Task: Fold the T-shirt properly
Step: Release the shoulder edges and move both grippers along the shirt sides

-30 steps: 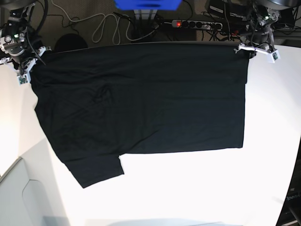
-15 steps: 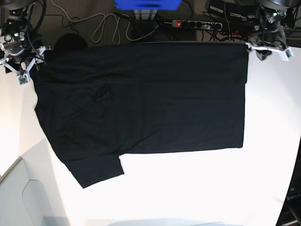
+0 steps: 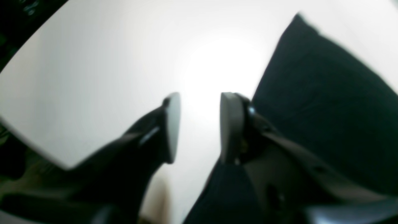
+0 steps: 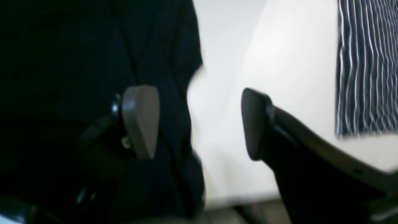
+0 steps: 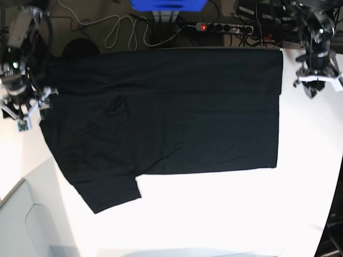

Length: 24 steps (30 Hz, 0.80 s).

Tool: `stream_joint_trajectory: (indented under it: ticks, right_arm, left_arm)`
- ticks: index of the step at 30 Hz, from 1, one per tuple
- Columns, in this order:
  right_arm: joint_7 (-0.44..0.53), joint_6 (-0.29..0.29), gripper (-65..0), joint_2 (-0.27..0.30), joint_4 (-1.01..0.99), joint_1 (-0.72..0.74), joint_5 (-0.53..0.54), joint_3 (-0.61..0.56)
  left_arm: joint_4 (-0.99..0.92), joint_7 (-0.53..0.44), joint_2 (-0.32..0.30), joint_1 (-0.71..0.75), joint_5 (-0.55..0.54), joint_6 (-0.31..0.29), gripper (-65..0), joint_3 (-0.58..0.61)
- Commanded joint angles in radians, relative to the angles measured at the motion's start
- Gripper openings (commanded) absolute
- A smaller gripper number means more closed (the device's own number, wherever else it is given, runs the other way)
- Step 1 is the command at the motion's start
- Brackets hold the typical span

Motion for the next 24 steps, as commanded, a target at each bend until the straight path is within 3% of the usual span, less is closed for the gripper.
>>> stream_joint_trajectory:
  ticks: [1,7,13,20,24]
  right_arm:
    - [0.023,0.003,-24.4,0.026,-0.014,0.059,-0.003,-0.001]
    - [0.028,0.003,-24.4,0.049,-0.263,0.323,-0.003,-0.094]
    - [0.051,0.003,-24.4,0.054,-0.587,0.584,-0.003,-0.159]
    - [0.256,0.003,-24.4,0.054,-0.881,0.736,-0.005,-0.236]
    - [0.382,0.000,-24.4,0.054,-1.010,0.756,-0.005,-0.257]
  left_arm:
    - [0.010,-0.029,-0.023,-0.035,-0.007,-0.003,-38.6,-0.002]
    - [-0.125,-0.030,-0.125,-0.198,-0.005,-0.003,-28.0,0.123]
    - [-0.377,-0.038,-0.215,-0.401,-0.005,-0.003,-27.9,0.235]
    - [-0.641,-0.041,-0.293,-0.614,-0.003,-0.004,-27.8,0.347]
    - [-0.756,-0.116,-0.326,-0.695,-0.003,-0.004,-27.7,0.453]
